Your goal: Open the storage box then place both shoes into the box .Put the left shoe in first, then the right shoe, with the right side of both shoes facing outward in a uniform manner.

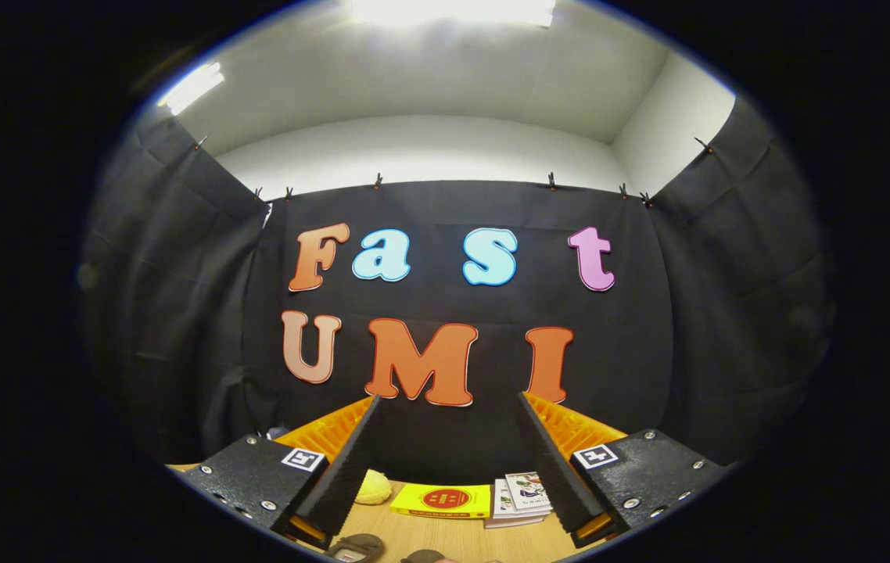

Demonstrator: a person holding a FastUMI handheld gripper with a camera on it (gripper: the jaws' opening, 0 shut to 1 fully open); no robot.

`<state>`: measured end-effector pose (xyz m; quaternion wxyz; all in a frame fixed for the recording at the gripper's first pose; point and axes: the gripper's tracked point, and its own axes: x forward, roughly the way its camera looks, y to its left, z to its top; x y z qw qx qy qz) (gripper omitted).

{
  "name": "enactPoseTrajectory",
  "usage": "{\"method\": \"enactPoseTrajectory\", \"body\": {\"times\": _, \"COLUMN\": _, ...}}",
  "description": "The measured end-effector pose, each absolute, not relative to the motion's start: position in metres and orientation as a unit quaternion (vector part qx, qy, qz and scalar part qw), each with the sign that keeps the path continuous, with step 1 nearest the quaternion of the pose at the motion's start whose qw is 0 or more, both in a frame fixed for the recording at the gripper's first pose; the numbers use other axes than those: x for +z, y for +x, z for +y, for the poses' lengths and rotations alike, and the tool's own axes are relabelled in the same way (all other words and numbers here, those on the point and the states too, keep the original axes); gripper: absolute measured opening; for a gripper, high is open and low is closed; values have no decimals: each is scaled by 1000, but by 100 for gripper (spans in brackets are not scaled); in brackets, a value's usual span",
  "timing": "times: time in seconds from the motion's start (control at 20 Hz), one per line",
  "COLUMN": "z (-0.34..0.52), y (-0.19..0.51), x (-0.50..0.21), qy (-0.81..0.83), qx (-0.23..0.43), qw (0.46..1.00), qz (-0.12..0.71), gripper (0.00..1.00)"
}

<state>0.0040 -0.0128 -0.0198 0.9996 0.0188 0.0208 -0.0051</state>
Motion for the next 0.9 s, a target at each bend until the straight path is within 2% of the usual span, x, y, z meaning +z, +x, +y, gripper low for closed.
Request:
{"method": "enactPoseTrajectory", "body": {"times": 0.4, "z": 15, "y": 13, "x": -48, "qy": 13, "qx": 18, "qw": 999, "qz": 42, "gripper": 100}}
{"method": "enactPoseTrajectory", "body": {"times": 0.55, "z": 29, "y": 18, "x": -83, "qy": 39, "qx": 20, "qw": 996, "qz": 82, "gripper": 99}}
{"method": "enactPoseTrajectory", "body": {"times": 0.7, "z": 57, "y": 14, "x": -125, "qy": 76, "qx": 54, "qw": 983, "qz": 157, "gripper": 99}}
{"method": "enactPoseTrajectory", "body": {"times": 0.9, "z": 97, "y": 18, "x": -154, "qy": 122, "qx": 102, "qw": 966, "qz": 204, "gripper": 100}}
